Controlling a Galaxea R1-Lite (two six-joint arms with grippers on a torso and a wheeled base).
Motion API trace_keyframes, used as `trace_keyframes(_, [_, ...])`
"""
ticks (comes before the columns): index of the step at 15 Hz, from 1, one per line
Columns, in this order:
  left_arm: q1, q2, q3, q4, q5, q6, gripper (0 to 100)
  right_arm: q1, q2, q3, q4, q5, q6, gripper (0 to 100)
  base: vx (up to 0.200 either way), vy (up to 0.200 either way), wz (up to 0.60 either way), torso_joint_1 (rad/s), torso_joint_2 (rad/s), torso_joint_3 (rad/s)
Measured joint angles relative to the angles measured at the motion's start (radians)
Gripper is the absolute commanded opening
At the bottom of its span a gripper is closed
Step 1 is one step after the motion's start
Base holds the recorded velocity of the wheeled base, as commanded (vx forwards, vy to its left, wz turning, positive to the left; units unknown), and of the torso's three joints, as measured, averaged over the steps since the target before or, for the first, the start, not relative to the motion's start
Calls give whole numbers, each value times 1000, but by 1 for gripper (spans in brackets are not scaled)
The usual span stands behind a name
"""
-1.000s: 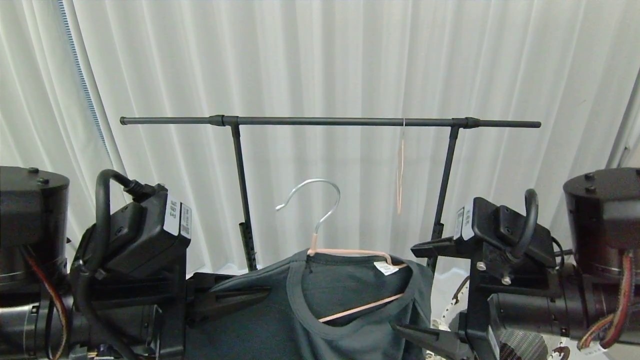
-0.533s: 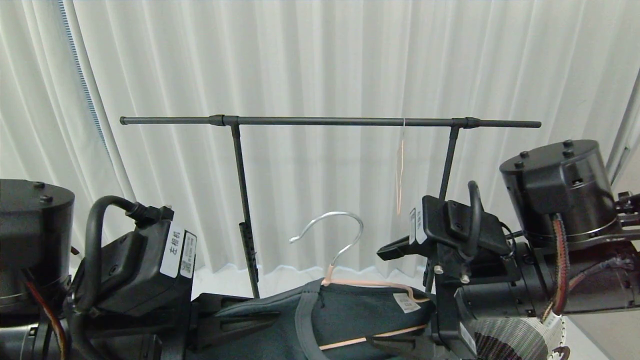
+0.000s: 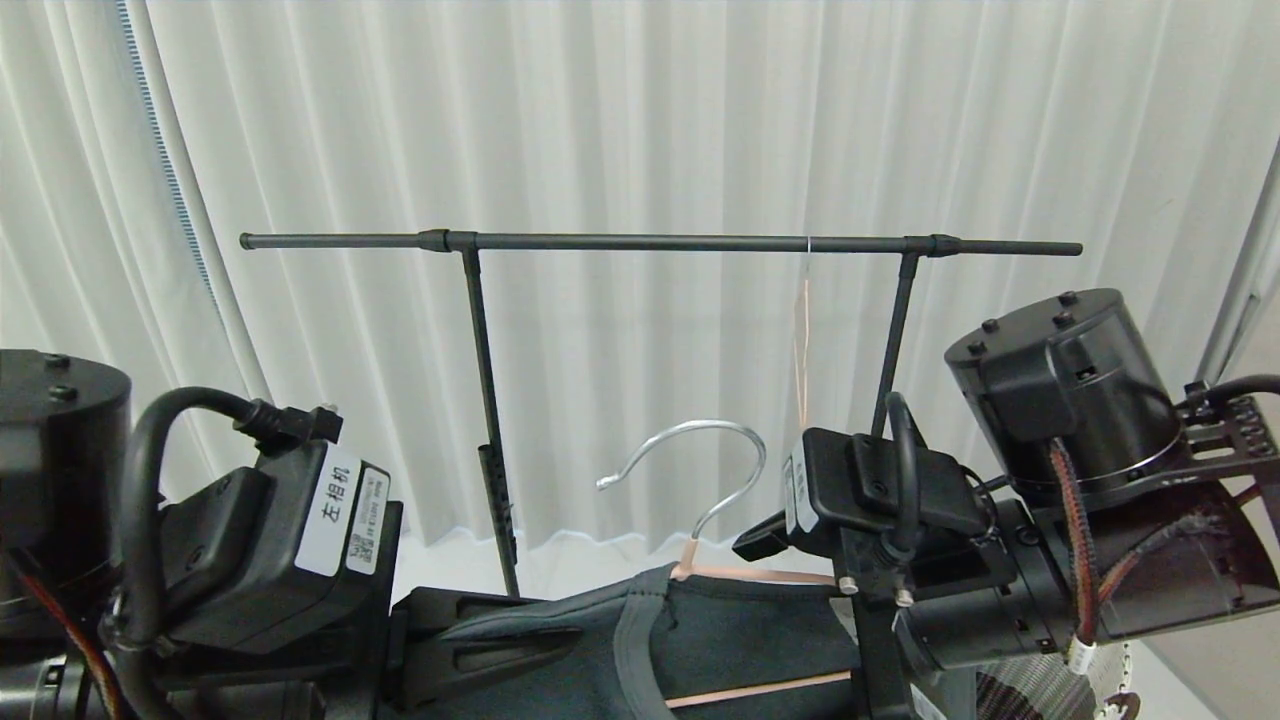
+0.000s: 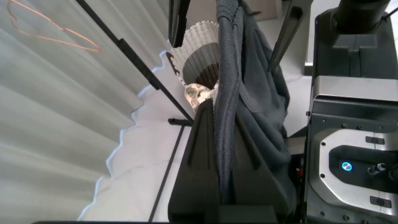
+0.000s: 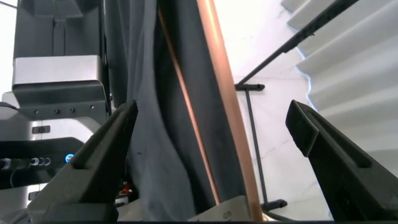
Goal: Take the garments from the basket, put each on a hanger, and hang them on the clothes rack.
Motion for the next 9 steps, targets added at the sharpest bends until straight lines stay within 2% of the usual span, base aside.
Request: trace_keyframes(9, [-1, -7, 0, 0, 1, 0, 0, -1, -1, 1, 10, -12, 0, 100, 0, 0, 0, 0, 0, 0])
